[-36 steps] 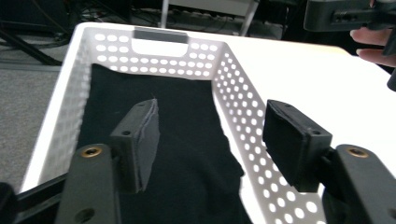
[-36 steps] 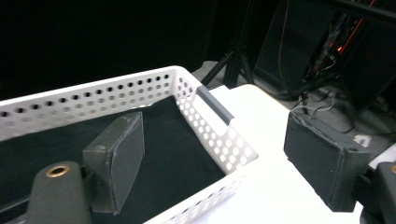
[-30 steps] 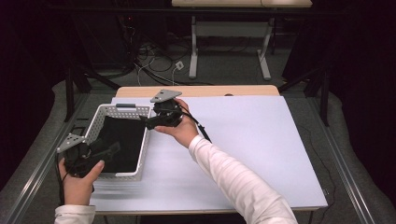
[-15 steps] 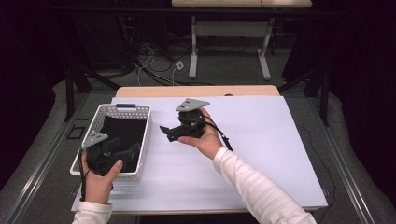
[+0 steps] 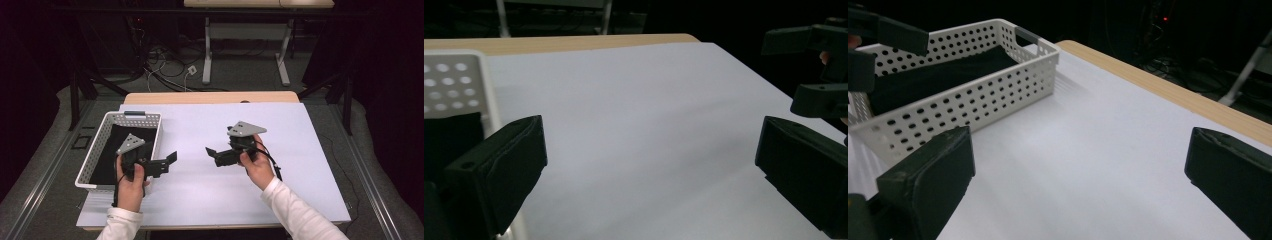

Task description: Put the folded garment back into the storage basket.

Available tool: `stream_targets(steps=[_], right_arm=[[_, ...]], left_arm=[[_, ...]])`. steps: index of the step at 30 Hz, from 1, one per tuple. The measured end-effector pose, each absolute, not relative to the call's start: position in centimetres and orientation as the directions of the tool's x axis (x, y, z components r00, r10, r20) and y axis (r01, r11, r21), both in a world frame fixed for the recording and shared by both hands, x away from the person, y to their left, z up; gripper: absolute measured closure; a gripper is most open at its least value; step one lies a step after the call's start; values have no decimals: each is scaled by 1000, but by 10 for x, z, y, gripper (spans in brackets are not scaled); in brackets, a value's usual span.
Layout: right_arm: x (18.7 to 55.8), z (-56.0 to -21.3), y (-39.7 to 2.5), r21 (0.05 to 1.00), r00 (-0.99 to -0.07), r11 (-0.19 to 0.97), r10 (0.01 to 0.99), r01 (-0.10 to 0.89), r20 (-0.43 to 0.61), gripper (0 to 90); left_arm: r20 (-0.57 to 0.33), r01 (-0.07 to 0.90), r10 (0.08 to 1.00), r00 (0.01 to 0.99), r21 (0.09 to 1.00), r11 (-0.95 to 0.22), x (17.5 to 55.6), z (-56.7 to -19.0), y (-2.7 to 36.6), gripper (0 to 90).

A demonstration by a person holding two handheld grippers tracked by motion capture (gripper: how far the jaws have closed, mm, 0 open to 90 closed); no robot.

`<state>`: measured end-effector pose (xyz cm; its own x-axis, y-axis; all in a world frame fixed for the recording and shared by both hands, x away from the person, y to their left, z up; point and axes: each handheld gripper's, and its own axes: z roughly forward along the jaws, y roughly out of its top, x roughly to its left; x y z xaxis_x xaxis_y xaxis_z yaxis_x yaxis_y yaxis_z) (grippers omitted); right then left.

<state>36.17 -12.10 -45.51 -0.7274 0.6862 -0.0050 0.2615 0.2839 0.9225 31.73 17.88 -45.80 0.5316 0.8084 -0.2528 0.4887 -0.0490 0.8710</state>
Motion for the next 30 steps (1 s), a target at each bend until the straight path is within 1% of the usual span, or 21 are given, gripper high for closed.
stream_targets(steps=[3, 5, 6, 9, 16, 22, 26, 30], right_arm=[[351, -461, -142, 924, -711, 280, 703, 261, -12, 0], [348, -462, -146, 924, -704, 280, 710, 261, -16, 0], [341, -468, -160, 927, -692, 276, 722, 255, -25, 0], [333, -475, -174, 925, -680, 279, 733, 258, -31, 0], [318, -499, -207, 919, -637, 258, 771, 297, -11, 0], [312, -520, -222, 903, -617, 247, 787, 351, 24, 0], [311, -529, -226, 897, -600, 256, 800, 360, 12, 0], [314, -532, -231, 895, -585, 221, 809, 387, 53, 0]], left_arm=[[-270, 491, 791, 550, 870, -45, 319, -464, 167, 3], [-273, 489, 784, 557, 871, -44, 319, -466, 163, 3], [-281, 486, 776, 564, 873, -38, 318, -469, 159, 3], [-299, 477, 751, 588, 879, -23, 316, -479, 150, 3], [-302, 497, 730, 613, 865, -60, 315, -492, 145, 3], [-302, 490, 731, 613, 870, -52, 314, -502, 146, 3], [-276, 479, 723, 634, 874, -86, 311, -512, 141, 3], [-263, 478, 717, 646, 871, -111, 311, -522, 137, 3]])
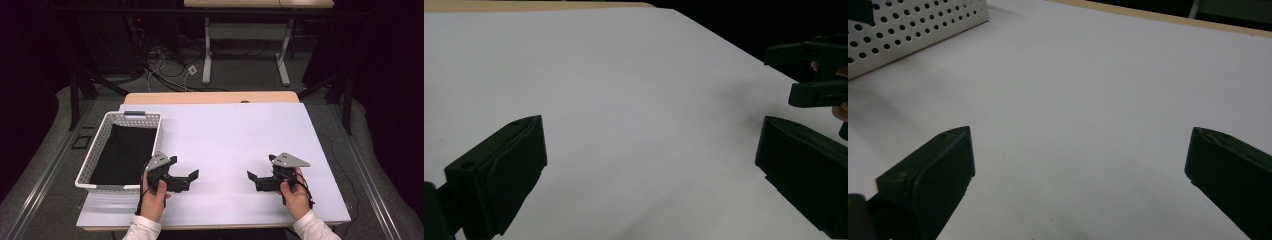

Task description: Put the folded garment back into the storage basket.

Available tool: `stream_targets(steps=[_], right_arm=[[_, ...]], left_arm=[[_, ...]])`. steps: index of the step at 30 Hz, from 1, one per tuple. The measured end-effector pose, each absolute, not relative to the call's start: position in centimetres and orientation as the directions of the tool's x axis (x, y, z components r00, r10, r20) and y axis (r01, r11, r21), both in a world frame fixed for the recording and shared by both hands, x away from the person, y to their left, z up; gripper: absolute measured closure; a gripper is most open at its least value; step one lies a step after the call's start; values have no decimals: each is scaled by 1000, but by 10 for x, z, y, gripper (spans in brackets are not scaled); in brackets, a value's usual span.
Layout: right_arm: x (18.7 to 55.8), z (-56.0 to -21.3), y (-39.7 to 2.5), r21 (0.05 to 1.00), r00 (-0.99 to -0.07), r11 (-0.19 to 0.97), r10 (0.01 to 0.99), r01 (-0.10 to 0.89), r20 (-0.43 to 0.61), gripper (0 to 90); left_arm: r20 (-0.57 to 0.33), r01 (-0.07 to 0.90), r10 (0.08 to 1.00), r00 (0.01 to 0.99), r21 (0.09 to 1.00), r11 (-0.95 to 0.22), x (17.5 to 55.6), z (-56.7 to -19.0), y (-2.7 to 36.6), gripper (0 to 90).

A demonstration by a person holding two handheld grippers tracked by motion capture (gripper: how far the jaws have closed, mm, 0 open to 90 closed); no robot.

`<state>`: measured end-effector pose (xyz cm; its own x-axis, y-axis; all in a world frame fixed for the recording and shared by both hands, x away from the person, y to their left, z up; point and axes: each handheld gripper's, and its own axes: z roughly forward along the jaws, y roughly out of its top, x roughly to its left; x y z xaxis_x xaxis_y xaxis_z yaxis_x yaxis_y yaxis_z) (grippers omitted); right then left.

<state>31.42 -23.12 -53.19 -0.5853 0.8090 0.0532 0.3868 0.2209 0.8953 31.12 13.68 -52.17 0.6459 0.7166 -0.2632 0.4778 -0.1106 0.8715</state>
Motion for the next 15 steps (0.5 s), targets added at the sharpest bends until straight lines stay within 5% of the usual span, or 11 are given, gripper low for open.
stream_targets(steps=[15], right_arm=[[319, -540, -237, 885, -573, 201, 815, 421, 88, 0]], left_arm=[[-278, 509, 706, 651, 850, -135, 312, -535, 127, 3]])
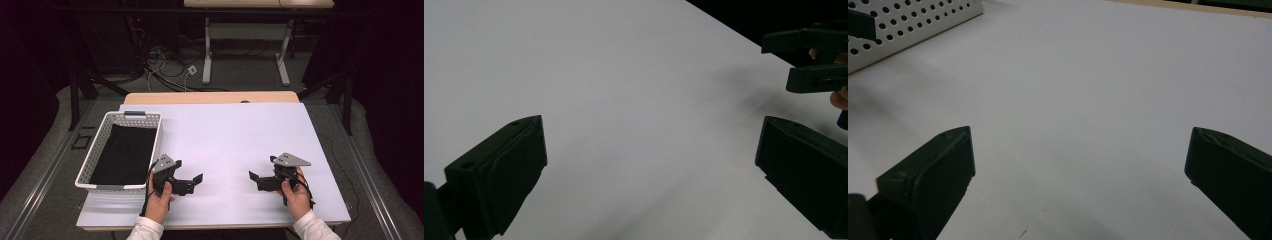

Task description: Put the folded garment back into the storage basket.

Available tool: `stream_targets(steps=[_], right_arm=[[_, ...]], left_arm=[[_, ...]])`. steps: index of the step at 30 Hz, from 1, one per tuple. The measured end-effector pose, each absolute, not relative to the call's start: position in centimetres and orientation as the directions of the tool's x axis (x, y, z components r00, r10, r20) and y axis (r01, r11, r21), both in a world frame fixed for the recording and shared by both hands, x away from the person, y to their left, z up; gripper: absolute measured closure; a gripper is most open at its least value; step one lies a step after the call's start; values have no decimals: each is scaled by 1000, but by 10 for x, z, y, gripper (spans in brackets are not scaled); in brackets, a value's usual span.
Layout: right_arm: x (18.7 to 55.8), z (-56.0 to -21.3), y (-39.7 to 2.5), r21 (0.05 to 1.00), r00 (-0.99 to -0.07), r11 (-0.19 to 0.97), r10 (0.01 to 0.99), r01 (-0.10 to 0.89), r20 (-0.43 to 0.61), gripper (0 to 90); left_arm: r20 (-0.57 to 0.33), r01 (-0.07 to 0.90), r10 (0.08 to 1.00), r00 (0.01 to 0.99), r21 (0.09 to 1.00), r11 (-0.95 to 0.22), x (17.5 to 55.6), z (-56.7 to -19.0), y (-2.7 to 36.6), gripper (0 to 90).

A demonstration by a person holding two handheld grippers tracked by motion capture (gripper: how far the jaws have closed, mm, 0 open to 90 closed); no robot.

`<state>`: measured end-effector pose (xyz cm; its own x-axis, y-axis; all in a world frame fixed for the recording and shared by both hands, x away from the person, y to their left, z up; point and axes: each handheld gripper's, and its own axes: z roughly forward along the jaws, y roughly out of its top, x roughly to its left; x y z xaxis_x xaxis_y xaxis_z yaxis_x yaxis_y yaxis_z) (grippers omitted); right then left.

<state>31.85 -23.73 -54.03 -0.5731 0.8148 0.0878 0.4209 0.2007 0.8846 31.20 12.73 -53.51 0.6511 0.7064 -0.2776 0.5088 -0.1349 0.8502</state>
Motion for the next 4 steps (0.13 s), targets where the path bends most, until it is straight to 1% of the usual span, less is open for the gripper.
stream_targets(steps=[4], right_arm=[[319, -540, -238, 883, -573, 200, 815, 425, 91, 0]], left_arm=[[-273, 511, 704, 656, 847, -148, 313, -537, 125, 3]])
